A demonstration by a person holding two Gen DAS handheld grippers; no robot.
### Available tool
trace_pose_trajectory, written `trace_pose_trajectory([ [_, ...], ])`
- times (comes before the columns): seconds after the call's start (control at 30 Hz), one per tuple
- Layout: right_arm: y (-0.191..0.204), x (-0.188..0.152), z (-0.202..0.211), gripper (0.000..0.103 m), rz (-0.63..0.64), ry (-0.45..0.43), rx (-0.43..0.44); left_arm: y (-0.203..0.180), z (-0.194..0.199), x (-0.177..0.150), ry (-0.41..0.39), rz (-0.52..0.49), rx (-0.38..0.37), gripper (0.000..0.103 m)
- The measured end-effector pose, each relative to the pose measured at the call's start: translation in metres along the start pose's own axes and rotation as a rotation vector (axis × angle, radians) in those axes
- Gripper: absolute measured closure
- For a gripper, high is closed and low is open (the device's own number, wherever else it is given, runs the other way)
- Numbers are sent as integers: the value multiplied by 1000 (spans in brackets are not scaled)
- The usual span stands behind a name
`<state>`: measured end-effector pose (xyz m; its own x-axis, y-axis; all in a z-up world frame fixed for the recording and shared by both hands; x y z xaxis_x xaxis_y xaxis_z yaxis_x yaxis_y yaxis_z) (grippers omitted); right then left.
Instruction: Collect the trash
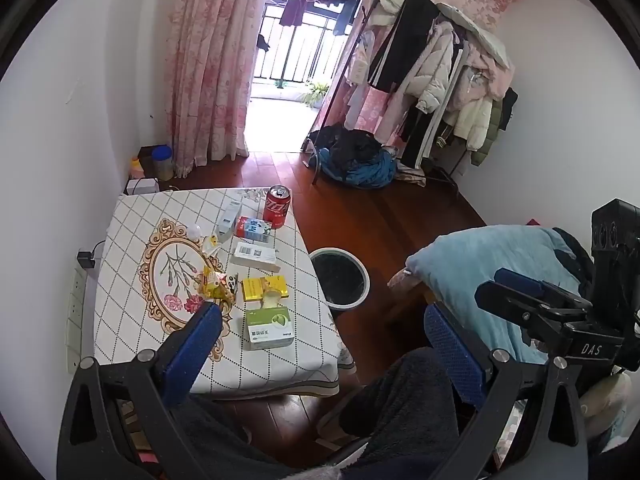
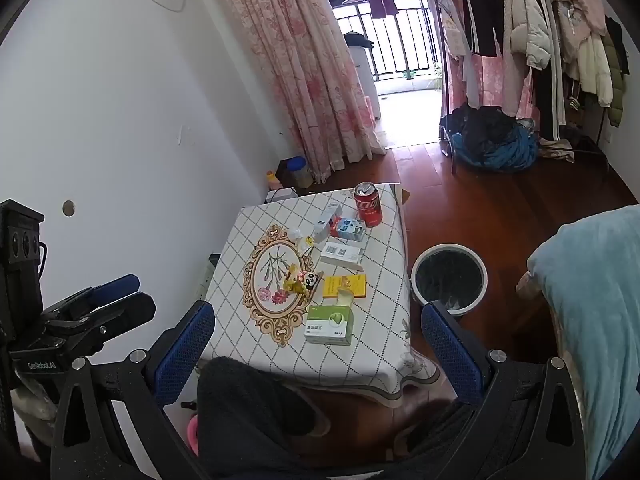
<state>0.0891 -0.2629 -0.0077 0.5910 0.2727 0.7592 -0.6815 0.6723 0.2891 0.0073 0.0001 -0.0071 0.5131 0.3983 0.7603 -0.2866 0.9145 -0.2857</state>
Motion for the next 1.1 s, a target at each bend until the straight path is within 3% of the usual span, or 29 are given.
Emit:
trace_pose_trajectory([
  [0.57, 1, 1, 4, 0, 3, -15, -3, 0, 0, 0, -7, 6, -12, 0],
  [1.1, 6, 8, 4, 0, 7, -19, 3, -25, -12, 15, -9, 11, -25, 0],
])
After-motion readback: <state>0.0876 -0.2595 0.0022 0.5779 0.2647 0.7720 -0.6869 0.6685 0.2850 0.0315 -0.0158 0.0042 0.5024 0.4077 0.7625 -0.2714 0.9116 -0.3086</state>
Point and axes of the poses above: each gripper's, at about its wrist camera, not at the fingertips, and z roughly against the way its jaws point, y to its left, x to its top, the point moved 1 cm from there along -z, roughly the way its jaws point, and after that the axes turned 10 degrees about -y, right-handed, at the moved point
